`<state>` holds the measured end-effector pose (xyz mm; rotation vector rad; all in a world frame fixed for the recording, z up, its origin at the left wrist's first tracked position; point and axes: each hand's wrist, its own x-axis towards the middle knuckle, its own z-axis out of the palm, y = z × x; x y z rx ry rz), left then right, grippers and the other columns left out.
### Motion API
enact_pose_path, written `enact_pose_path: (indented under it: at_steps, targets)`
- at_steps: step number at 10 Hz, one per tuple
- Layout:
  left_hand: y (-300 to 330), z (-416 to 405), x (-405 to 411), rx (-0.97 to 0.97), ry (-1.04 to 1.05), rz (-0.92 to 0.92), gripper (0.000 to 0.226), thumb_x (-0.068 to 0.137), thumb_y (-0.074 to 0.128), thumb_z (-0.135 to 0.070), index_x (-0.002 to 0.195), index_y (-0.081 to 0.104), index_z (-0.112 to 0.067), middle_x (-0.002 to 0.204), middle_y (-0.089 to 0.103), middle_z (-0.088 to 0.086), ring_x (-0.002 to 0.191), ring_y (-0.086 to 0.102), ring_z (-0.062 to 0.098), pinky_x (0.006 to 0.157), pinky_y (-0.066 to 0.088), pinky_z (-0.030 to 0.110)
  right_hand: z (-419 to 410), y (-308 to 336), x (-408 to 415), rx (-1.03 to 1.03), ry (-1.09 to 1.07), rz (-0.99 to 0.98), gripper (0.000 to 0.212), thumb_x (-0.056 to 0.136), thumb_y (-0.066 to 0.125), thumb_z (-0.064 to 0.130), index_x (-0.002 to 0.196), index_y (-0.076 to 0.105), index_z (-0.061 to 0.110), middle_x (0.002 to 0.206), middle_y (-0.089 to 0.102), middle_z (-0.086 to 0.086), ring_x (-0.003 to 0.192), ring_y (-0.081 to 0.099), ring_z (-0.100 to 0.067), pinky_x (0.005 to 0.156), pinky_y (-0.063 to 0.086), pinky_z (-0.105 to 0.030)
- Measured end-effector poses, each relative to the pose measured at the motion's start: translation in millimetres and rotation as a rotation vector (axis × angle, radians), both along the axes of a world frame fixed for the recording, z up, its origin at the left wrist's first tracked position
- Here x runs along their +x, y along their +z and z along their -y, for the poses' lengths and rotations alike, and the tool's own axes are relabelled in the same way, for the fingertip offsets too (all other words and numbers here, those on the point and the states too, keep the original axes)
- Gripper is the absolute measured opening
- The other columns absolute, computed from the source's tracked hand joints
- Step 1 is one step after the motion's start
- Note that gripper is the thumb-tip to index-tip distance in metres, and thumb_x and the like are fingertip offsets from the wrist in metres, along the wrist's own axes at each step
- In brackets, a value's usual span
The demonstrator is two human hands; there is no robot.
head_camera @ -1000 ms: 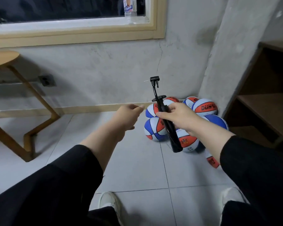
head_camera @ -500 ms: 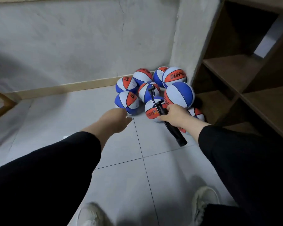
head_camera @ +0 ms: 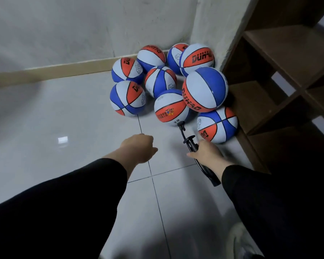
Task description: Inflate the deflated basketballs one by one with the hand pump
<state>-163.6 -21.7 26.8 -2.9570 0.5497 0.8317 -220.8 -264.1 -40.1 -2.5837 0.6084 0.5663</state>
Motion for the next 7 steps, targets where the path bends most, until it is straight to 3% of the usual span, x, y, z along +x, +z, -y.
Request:
enact_pose_path:
  at_steps: [1, 2, 5, 7]
  targets:
    - [-16, -4, 1, 0.024, 0.007, -0.032, 0.046, 0.106, 0.048, -0.049, 0.14, 0.056, -0.019, 0.135, 0.059, 0.007, 0.125, 0.056, 0.03, 0.1, 0.05, 0.041, 6, -28, -3, 0.002, -0.021, -0.054, 0.043, 0.084, 0.079, 0.049, 0.091, 0.054, 0.015, 0.085, 0.064, -0.003, 0.084, 0.063, -0.029, 0.066, 0.044, -0.031]
    - [-28, -7, 6, 0.048, 0.018, -0.064, 0.046, 0.106, 0.048, -0.05, 0.141, 0.055, -0.02, 0.137, 0.058, 0.006, 0.126, 0.055, 0.03, 0.101, 0.049, 0.041, 14, -49, -8, -0.015, -0.049, -0.102, 0.042, 0.085, 0.079, 0.047, 0.094, 0.053, 0.015, 0.096, 0.067, -0.007, 0.089, 0.064, -0.031, 0.07, 0.045, -0.031]
    - [-32, 0, 21, 0.035, 0.064, -0.076, 0.046, 0.106, 0.048, -0.051, 0.137, 0.057, -0.018, 0.134, 0.06, 0.007, 0.123, 0.057, 0.03, 0.101, 0.05, 0.042, 27, -71, -4, -0.053, 0.008, -0.238, 0.044, 0.094, 0.071, 0.042, 0.117, 0.061, 0.006, 0.119, 0.068, -0.013, 0.111, 0.065, -0.033, 0.074, 0.041, -0.028]
    - [-19, 0, 17, 0.028, 0.089, -0.035, 0.047, 0.106, 0.048, -0.05, 0.139, 0.056, -0.019, 0.135, 0.06, 0.006, 0.123, 0.057, 0.029, 0.101, 0.05, 0.043, 21, -53, 6, -0.047, 0.022, -0.17, 0.04, 0.097, 0.065, 0.043, 0.12, 0.057, 0.011, 0.116, 0.067, -0.007, 0.101, 0.062, -0.03, 0.077, 0.048, -0.031]
